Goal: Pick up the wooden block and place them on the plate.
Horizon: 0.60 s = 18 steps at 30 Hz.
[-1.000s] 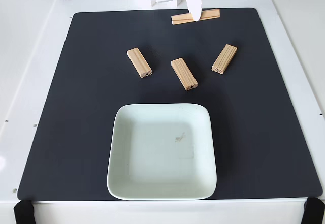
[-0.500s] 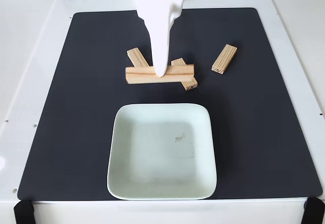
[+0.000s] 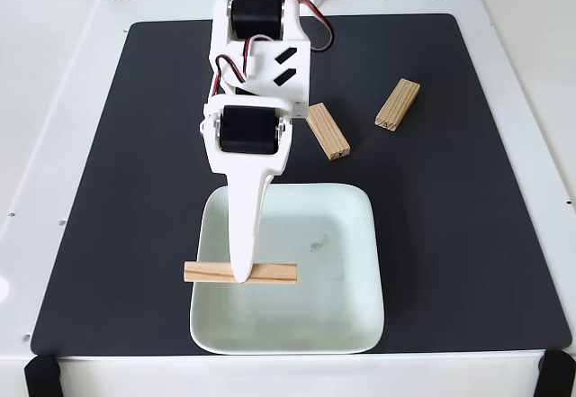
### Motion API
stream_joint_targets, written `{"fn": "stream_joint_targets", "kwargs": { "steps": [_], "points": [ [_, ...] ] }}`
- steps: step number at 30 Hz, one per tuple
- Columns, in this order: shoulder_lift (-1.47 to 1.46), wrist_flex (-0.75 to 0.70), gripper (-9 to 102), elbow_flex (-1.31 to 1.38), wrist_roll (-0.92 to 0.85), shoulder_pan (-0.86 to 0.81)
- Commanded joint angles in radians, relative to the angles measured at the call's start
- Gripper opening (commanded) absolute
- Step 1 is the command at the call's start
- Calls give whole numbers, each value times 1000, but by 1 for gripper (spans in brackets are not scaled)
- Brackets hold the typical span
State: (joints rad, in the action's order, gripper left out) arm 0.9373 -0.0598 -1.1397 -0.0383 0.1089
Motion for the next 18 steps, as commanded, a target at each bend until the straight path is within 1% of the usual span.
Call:
{"fn": "stream_joint_targets", "kwargs": {
  "steps": [1, 10, 12, 16, 18],
  "points": [
    [-32, 8, 0, 126, -6, 6],
    [-57, 0, 0, 179, 49, 11],
    [-55, -46, 0, 212, 49, 15],
    [-74, -212, 0, 373, 49, 20],
    [-75, -262, 0, 422, 51, 23]
  ]
}}
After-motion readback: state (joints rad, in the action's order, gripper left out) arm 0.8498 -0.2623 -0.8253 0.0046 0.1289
